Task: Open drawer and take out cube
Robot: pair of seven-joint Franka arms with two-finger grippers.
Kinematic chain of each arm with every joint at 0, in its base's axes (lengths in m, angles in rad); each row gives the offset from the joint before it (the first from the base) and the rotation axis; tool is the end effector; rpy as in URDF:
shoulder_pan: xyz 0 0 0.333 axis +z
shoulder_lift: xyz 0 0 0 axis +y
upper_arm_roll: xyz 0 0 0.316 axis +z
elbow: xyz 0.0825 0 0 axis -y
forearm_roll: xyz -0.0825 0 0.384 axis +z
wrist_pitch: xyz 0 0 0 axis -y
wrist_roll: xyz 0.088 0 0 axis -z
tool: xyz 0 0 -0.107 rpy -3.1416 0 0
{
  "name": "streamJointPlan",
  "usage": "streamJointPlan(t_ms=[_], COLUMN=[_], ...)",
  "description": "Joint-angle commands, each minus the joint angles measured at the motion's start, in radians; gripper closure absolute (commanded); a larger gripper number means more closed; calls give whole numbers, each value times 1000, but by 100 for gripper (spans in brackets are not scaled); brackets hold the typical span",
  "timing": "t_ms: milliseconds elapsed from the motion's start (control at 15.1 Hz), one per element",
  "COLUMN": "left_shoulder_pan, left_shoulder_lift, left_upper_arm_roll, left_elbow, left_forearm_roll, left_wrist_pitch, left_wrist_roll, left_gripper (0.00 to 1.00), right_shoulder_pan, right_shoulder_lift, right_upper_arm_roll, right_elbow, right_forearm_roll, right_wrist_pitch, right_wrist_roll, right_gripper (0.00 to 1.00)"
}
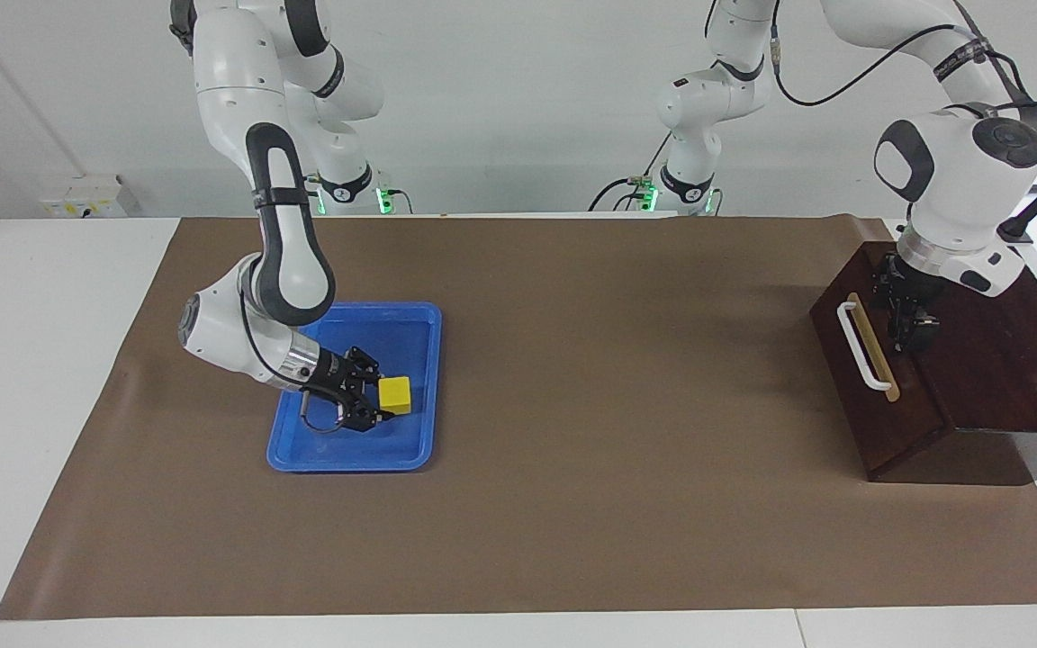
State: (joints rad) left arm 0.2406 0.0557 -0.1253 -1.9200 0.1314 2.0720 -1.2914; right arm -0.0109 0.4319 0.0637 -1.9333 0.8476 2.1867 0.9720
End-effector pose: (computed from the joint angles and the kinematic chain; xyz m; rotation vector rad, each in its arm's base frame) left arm 0.5786 0.0749 0.4710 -2.4166 -1.9335 -0.2205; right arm 0.6095 0.0580 0.2582 -1.8866 1.7508 0.6351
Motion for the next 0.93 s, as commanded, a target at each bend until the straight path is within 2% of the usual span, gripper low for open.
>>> streamJointPlan(t_ms=[0,66,132,198,265,529,728,794,860], left_shoulder_pan=[3,3,3,3,3,0,-4,-4,-6], left_shoulder_lift=[-22,-22,-22,-22,-20,-49,-65,-66,-77], left_upper_arm_roll=[41,45,45,45,45,32,-3,-17,-25], left_elbow=[-30,-30,-30,-28,-27,4,59,84,94], left_forearm_roll=[10,10,10,10,10,5,-2,-6,-18], left_wrist_pitch=[25,25,25,22,17,-15,-105,-140,-157], left_wrist_roll=[69,70,70,69,67,73,140,200,260], left_gripper=[0,0,0,0,0,0,0,0,0], right_shoulder_pan=[-1,8,9,9,9,9,11,9,9], right_shoulder_lift=[-19,-19,-19,-19,-19,-19,-19,-19,-19], right_upper_arm_roll=[5,5,5,5,5,5,5,5,5], right_elbow=[-32,-35,-35,-35,-35,-35,-32,-30,-24], right_forearm_roll=[24,25,25,25,25,25,25,25,25], right_wrist_pitch=[36,45,47,47,47,45,47,44,41], right_wrist_roll=[-27,-22,-21,-18,-15,-10,-1,1,11], right_gripper=[100,100,88,65,35,32,26,17,3])
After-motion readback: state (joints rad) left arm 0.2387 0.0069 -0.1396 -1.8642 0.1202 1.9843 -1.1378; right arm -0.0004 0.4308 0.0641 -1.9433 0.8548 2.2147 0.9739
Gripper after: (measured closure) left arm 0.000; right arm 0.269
